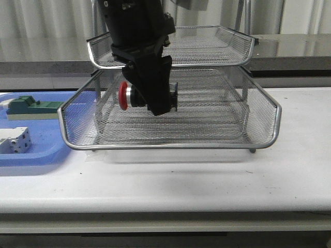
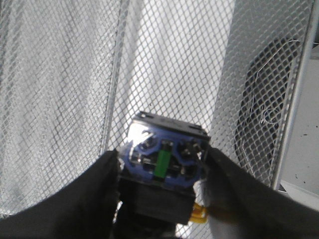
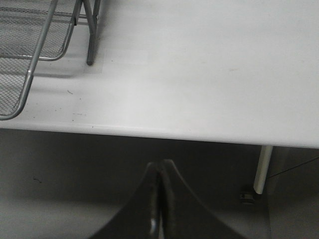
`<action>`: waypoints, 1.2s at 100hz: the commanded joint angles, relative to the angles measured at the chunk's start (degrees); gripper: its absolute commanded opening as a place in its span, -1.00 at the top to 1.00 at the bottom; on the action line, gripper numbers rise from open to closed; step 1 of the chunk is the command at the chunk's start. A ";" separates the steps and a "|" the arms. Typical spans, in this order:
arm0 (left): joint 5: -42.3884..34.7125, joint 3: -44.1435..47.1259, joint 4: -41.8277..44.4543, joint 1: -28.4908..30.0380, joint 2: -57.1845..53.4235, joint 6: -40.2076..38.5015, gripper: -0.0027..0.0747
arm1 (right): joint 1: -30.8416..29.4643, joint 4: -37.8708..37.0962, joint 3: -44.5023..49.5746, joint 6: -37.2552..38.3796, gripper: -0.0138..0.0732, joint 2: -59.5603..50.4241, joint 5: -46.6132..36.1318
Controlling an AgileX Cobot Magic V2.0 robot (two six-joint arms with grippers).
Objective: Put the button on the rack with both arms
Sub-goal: 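Carry the button over the pulled-out middle tier and lower it, then open the left gripper and withdraw it upward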
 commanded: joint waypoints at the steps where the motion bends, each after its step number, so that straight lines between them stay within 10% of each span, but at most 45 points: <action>1: -1.81 -1.55 -1.23 -0.45 -3.14 -0.18 -0.31 | 0.00 -0.35 -1.88 -0.06 0.84 0.18 -2.93; 74: 8.51 -8.62 -1.34 0.69 -4.87 -5.14 -0.35 | 0.00 -0.35 -1.88 -0.06 0.84 0.18 -2.93; 120: 8.80 -5.90 -1.52 17.15 -14.47 -9.53 -0.34 | 0.00 -0.35 -1.88 -0.06 0.84 0.18 -2.93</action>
